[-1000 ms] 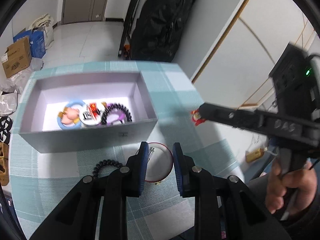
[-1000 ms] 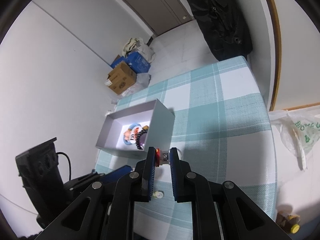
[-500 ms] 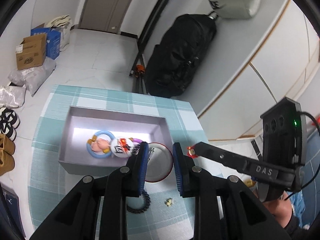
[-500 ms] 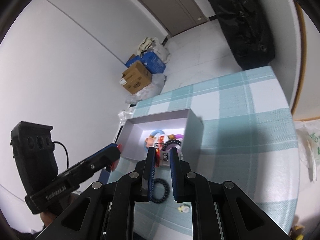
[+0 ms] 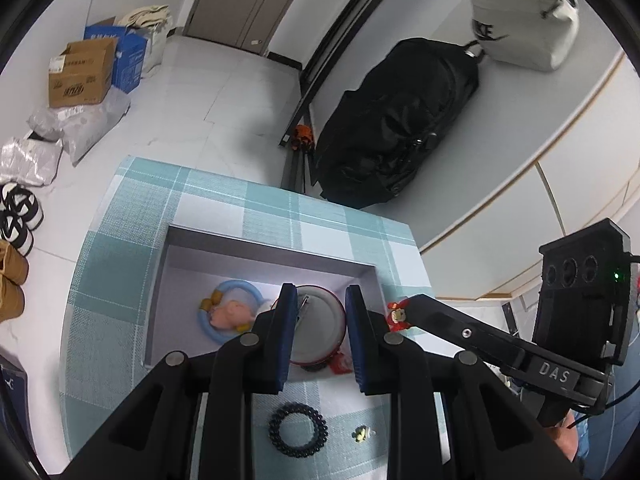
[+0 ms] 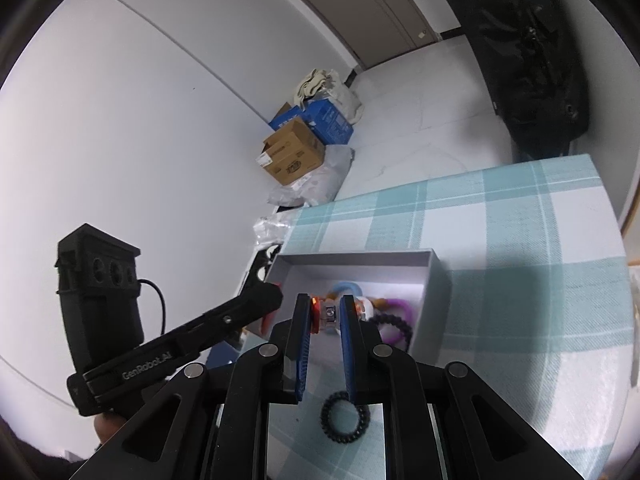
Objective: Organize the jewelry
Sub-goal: 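Carry the badge and red item into the grey box and open both tools, then withdraw both tools from the box back over the table, then grasp the black bead bracelet with the left tool, then grasp the small white charm with the right tool while the left tool lifts the bracelet, then lower the black bracelet and white charm into the grey box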
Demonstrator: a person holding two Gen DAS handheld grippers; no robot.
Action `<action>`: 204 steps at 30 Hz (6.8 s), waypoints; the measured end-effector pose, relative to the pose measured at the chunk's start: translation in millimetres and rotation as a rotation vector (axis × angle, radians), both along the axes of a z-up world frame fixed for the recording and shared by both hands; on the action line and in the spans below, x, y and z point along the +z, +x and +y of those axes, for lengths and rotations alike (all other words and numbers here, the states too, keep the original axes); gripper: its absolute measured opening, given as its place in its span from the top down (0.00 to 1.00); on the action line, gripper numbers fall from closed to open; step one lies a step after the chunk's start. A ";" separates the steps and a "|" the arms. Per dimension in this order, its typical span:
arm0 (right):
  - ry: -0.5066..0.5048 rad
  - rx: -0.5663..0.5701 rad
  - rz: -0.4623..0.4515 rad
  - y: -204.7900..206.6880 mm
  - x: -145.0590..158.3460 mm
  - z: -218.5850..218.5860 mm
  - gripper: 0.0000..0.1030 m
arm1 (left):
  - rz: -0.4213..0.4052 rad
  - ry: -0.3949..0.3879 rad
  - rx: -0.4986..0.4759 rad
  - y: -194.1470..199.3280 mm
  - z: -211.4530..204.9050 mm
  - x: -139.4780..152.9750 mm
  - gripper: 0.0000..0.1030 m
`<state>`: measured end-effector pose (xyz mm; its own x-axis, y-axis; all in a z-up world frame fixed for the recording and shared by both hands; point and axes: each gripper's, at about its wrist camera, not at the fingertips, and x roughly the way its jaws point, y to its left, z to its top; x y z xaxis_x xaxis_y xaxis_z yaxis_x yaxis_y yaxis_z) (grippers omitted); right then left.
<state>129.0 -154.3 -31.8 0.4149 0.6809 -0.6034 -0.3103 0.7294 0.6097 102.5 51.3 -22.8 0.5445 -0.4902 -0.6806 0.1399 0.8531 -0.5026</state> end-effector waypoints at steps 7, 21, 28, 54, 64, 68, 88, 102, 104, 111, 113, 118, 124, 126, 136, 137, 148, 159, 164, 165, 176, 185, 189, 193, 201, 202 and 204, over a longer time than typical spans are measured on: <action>-0.007 0.019 0.007 10.9 -5.2 8.7 0.87 | 0.054 -0.013 0.016 13.4 3.7 -14.1 0.81; -0.018 0.025 0.041 26.6 -19.0 14.0 0.87 | 0.108 -0.005 0.017 27.8 3.9 -28.2 0.81; -0.037 0.024 0.053 30.7 -24.4 15.5 0.87 | 0.119 -0.012 0.014 31.7 0.6 -31.2 0.81; -0.028 -0.064 -0.062 1.3 0.9 -15.4 0.31 | 0.055 -0.011 0.048 5.0 5.1 -6.8 0.42; -0.099 -0.041 -0.165 -30.4 13.8 -9.5 0.20 | -0.025 0.130 0.060 -25.5 -4.6 2.2 0.40; -0.129 -0.032 -0.159 -43.6 7.6 -9.0 0.18 | -0.037 0.163 0.053 -39.1 -4.5 -1.0 0.38; -0.250 -0.045 -0.078 -76.8 -28.8 -20.9 0.08 | 0.015 0.356 -0.052 -71.2 -32.1 -44.7 0.29; -0.298 -0.043 -0.015 -86.0 -44.0 -31.1 0.05 | 0.049 0.451 -0.089 -70.4 -45.3 -60.5 0.29; -0.296 -0.048 -0.011 -86.1 -44.1 -33.9 0.05 | 0.055 0.441 -0.100 -68.8 -47.6 -61.0 0.29; -0.281 -0.074 0.003 -87.6 -43.4 -41.2 0.04 | 0.040 0.525 -0.106 -68.1 -64.8 -67.5 0.29; -0.287 -0.076 0.003 -88.7 -43.4 -41.6 0.04 | 0.045 0.515 -0.097 -68.1 -62.1 -68.1 0.29; -0.295 -0.073 0.020 -88.1 -47.7 -40.9 0.04 | 0.047 0.515 -0.106 -68.6 -59.2 -67.5 0.36; -0.342 -0.050 0.022 -88.0 -54.2 -32.2 0.04 | 0.059 0.487 -0.103 -63.6 -52.0 -65.2 0.61; -0.390 -0.039 0.016 -88.5 -57.0 -27.1 0.04 | 0.072 0.456 -0.095 -61.7 -47.8 -64.6 0.62; -0.480 0.044 -0.033 -97.1 -63.1 -5.5 0.05 | 0.122 0.358 -0.067 -56.3 -38.2 -60.7 0.63; -0.485 0.051 -0.038 -97.7 -63.5 -3.5 0.05 | 0.122 0.349 -0.065 -56.1 -37.4 -59.7 0.63; -0.545 0.138 -0.078 -104.0 -69.4 24.2 0.41 | 0.044 0.289 -0.038 -64.1 -30.8 -29.8 0.63; -0.614 0.166 -0.110 -105.4 -73.8 41.2 0.74 | -0.017 0.217 0.044 -69.5 -1.7 -6.7 0.63; -0.683 0.155 -0.157 -104.0 -74.1 44.0 0.84 | -0.025 0.213 0.057 -67.6 3.4 -5.3 0.63; -0.681 0.158 -0.164 -104.0 -72.9 44.7 0.84 | -0.025 0.211 0.058 -67.3 3.7 -5.2 0.63; -0.538 0.104 -0.174 -92.8 -52.7 34.0 0.84 | -0.041 0.192 0.059 -69.2 5.9 0.9 0.63; -0.386 0.081 -0.182 -88.3 -25.6 32.9 0.84 | -0.025 0.150 0.074 -62.5 10.9 0.5 0.63; -0.318 0.073 -0.185 -79.4 -14.8 33.3 0.84 | -0.028 0.140 0.074 -58.3 11.2 2.2 0.63; -0.268 0.066 -0.190 -68.3 -7.3 34.9 0.84 | -0.032 0.133 0.075 -53.0 12.7 3.4 0.63; -0.215 0.055 -0.181 -48.7 0.1 37.3 0.84 | -0.019 0.122 0.082 -36.2 15.0 1.2 0.63; -0.208 0.053 -0.180 -45.7 1.4 36.6 0.84 | -0.014 0.122 0.082 -32.9 15.0 0.2 0.63; -0.199 0.048 -0.182 -41.6 3.9 35.8 0.84 | -0.005 0.117 0.082 -27.8 14.1 -1.1 0.63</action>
